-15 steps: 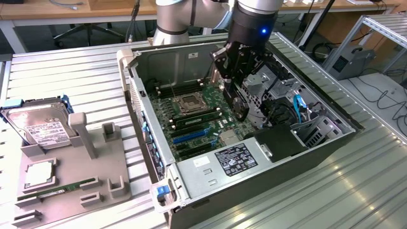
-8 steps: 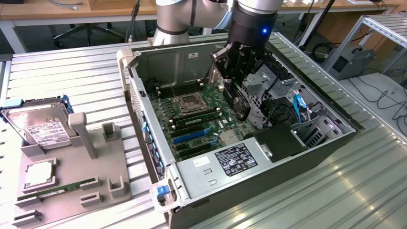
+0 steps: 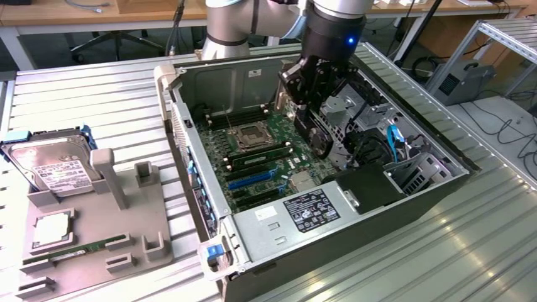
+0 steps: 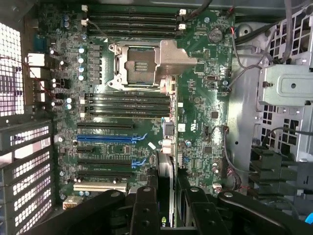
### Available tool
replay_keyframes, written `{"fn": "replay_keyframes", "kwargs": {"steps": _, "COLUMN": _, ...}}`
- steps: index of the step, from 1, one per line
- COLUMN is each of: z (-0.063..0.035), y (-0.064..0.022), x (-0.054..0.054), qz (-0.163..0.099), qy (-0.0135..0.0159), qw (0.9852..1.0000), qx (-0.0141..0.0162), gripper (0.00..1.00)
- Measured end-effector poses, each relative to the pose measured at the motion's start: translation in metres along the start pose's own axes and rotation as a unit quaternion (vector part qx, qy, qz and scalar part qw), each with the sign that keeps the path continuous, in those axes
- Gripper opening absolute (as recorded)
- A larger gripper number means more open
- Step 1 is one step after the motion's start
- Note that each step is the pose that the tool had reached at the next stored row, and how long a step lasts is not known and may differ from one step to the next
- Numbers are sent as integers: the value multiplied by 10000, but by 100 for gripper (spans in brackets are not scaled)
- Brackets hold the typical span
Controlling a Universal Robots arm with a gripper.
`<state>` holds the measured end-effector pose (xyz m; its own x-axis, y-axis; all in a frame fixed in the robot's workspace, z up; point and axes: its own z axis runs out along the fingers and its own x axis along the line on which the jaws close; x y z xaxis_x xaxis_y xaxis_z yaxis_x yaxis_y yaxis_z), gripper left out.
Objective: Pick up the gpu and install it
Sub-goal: 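Insert the gpu into the slot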
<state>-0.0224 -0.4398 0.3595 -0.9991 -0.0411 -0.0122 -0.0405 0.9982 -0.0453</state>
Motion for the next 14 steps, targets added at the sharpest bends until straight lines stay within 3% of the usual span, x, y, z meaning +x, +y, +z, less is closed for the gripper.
{"fn": "replay_keyframes", "kwargs": {"steps": 6, "z": 0, "y": 0, "x": 0, "qz": -309, "qy": -14, "qw": 9995, "qx": -4, "gripper": 26}}
{"fn": "replay_keyframes", "kwargs": {"steps": 14, "z": 0, "y": 0, "x": 0, "qz": -713, "qy": -32, "qw": 9975, "qx": -9, "gripper": 26}}
